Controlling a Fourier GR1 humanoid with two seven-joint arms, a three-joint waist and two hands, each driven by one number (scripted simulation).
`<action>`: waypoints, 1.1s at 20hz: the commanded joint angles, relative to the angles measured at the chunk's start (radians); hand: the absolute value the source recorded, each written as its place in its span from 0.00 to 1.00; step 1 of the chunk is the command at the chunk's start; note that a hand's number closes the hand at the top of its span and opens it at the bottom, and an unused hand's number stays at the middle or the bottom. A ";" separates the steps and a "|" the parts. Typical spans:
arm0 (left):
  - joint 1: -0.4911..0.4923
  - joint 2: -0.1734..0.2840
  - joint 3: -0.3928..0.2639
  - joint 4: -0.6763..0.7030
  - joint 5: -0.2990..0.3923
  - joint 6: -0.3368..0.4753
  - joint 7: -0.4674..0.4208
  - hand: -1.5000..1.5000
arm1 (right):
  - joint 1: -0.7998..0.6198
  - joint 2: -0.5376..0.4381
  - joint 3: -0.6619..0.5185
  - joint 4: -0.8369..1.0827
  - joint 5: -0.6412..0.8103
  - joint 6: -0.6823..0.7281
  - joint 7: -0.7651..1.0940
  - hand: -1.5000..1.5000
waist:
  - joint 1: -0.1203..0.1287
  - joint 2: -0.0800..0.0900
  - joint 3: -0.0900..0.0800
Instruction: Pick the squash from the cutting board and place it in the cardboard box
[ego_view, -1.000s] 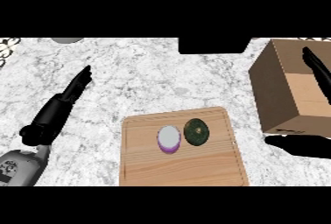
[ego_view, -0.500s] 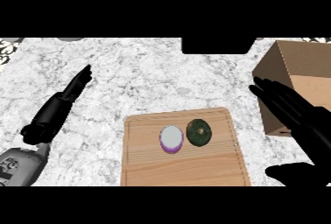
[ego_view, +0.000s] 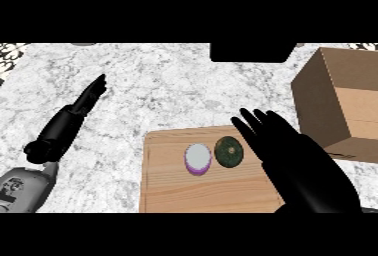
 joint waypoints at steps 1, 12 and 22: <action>-0.017 -0.016 0.015 0.039 0.004 -0.028 -0.012 0.50 | -0.137 0.178 0.085 0.110 -0.001 0.118 0.196 0.00 | -0.001 0.003 0.001; -0.010 -0.060 0.034 0.021 -0.061 -0.016 0.011 0.50 | -0.050 0.340 0.149 0.232 0.142 0.100 0.241 0.00 | -0.016 0.001 0.003; 0.011 -0.077 0.076 -0.001 -0.103 -0.051 0.021 0.50 | -0.024 0.390 0.122 0.327 0.301 0.132 0.159 0.00 | -0.015 0.001 0.003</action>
